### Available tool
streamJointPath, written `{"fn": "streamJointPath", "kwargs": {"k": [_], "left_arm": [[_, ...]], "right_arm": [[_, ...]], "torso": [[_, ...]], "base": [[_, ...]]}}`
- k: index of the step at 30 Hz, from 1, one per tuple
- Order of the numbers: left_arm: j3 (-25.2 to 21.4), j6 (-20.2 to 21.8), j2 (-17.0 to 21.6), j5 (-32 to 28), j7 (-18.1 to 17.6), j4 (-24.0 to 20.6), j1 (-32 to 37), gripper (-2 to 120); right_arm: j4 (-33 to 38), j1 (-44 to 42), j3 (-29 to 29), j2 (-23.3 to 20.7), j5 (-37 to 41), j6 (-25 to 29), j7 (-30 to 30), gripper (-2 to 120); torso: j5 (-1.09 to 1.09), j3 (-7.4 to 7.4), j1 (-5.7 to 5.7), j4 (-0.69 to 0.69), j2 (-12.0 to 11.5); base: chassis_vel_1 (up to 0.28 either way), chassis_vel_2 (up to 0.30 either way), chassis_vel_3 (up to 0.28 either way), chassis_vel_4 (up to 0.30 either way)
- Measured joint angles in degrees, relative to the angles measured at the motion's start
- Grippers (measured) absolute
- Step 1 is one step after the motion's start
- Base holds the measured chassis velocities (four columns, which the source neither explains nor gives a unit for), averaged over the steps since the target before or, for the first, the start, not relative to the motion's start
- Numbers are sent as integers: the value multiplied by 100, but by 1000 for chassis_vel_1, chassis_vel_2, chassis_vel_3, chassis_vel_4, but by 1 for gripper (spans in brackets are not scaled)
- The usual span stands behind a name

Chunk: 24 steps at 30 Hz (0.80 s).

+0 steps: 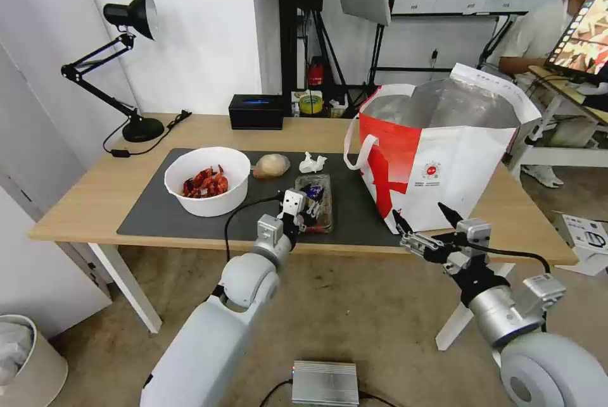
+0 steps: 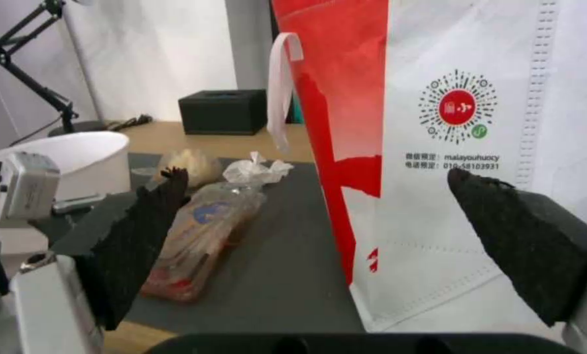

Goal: Pick up the trash from the table and place it into the takeout bag.

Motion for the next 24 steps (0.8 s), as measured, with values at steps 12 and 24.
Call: {"fn": "streamJointPath", "kwargs": {"k": [12,24], "left_arm": [[46,87,203,-54,60,4,-26,0],[118,93,297,-34,65,20,42,0]], "right_arm": [[-140,331,-133,-9,795,-116,282,100],[-396,793,-354,-11,1992,-199,846,100]], "torso": [[0,0,0,0,0],[0,0,0,0,0]], "base": [[0,0,0,0],[0,0,0,0]]}}
